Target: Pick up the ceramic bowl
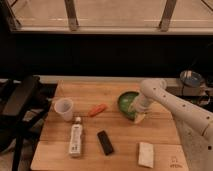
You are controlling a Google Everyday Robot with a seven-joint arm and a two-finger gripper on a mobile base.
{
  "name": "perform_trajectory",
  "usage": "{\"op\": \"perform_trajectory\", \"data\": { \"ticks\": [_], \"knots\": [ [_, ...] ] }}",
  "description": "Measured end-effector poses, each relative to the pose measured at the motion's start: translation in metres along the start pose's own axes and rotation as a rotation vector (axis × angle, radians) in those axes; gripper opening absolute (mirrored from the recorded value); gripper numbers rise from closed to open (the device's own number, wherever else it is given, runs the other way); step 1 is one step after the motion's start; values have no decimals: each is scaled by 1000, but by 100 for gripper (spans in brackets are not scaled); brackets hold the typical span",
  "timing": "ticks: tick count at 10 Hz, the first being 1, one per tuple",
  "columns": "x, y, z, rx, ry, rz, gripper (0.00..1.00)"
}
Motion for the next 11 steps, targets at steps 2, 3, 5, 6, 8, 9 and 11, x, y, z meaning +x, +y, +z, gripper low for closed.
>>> {"op": "perform_trajectory", "data": {
  "ticks": [2,3,5,6,8,9,11],
  "knots": [
    [-8,-2,1,23,-3,-12,39],
    [-9,-2,0,31,-3,-14,31],
    [-9,-1,-3,50,-7,-16,24],
    [-12,-3,-5,62,-8,-23,24],
    [-20,-9,-24,88,-12,-46,12],
    [-23,-11,-37,100,-15,-55,4],
    [-31,-14,-56,125,-27,-79,0]
  ]
}}
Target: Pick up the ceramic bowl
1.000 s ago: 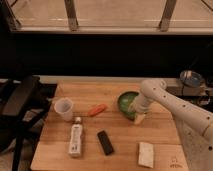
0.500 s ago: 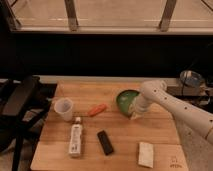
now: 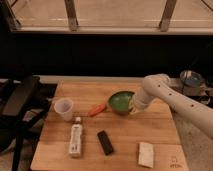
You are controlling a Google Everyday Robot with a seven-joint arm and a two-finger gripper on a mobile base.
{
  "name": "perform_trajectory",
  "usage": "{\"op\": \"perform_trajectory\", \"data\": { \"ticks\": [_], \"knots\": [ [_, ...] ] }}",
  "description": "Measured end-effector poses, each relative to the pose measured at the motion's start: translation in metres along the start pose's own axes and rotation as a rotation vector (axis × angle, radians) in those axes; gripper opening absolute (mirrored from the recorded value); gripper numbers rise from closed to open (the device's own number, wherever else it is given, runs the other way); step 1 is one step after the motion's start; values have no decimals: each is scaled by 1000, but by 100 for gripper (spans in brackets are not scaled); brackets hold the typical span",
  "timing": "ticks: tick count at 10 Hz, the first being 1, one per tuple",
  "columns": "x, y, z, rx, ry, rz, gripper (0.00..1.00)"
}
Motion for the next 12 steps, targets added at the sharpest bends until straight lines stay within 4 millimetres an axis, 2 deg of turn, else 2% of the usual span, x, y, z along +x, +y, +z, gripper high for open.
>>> {"op": "perform_trajectory", "data": {
  "ticks": [2,3,5,12],
  "knots": [
    [-6,-6,-11,10,-11,-19,0],
    [-8,-10,-25,13,-15,-30,0],
    [-11,-14,-40,17,-25,-42,0],
    [-14,-23,-55,17,-28,-54,0]
  ]
}}
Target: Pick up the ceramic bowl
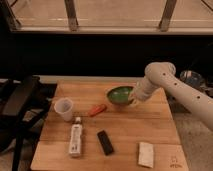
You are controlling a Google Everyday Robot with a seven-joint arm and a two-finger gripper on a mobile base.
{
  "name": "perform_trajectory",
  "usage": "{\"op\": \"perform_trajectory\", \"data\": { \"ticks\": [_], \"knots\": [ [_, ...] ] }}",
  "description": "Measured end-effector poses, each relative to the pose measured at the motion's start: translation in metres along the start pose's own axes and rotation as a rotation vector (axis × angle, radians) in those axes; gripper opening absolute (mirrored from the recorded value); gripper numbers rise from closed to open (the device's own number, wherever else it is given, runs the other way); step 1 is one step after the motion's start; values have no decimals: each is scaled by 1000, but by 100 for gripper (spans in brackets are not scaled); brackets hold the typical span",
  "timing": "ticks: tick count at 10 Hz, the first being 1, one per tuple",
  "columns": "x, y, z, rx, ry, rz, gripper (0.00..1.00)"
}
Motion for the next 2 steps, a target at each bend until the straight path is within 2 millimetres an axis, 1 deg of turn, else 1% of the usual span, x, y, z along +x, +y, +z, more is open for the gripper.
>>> {"op": "perform_trajectory", "data": {
  "ticks": [2],
  "knots": [
    [-3,-4,-3,-1,-1,-7,0]
  ]
}}
